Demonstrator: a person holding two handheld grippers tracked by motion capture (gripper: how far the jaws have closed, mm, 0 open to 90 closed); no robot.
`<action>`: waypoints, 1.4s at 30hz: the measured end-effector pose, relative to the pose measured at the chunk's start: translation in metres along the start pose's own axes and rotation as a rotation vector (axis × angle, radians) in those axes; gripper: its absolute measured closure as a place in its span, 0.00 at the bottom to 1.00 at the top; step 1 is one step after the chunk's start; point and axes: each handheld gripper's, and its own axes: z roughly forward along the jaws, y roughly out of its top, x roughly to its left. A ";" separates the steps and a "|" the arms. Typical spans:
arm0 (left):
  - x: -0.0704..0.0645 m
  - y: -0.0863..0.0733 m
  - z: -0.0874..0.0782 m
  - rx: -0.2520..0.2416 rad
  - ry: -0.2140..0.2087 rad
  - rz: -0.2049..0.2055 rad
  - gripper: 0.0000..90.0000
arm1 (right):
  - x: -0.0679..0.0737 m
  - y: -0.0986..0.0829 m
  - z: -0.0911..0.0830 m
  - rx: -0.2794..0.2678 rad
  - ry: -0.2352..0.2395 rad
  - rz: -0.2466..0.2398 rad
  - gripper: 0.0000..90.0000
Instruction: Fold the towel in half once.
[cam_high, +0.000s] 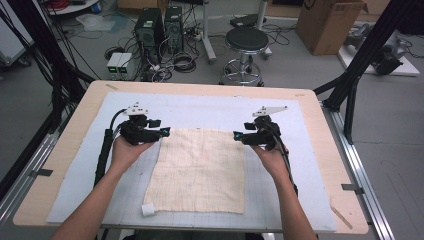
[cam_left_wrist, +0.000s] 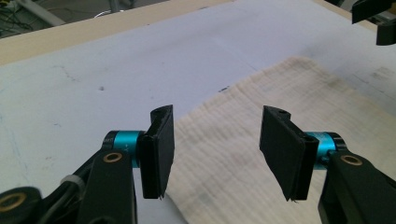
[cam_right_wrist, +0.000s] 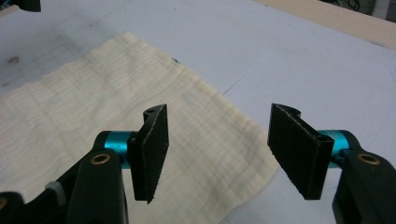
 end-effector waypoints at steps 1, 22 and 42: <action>0.003 -0.001 0.002 -0.001 0.013 -0.013 0.51 | -0.001 0.002 0.002 0.005 -0.003 -0.001 0.44; 0.019 -0.026 0.050 0.145 0.129 -0.035 0.62 | -0.033 -0.018 0.047 0.153 -0.076 0.117 0.65; 0.019 -0.030 0.059 0.167 0.151 -0.052 0.96 | -0.030 -0.019 0.054 0.165 -0.019 0.130 0.95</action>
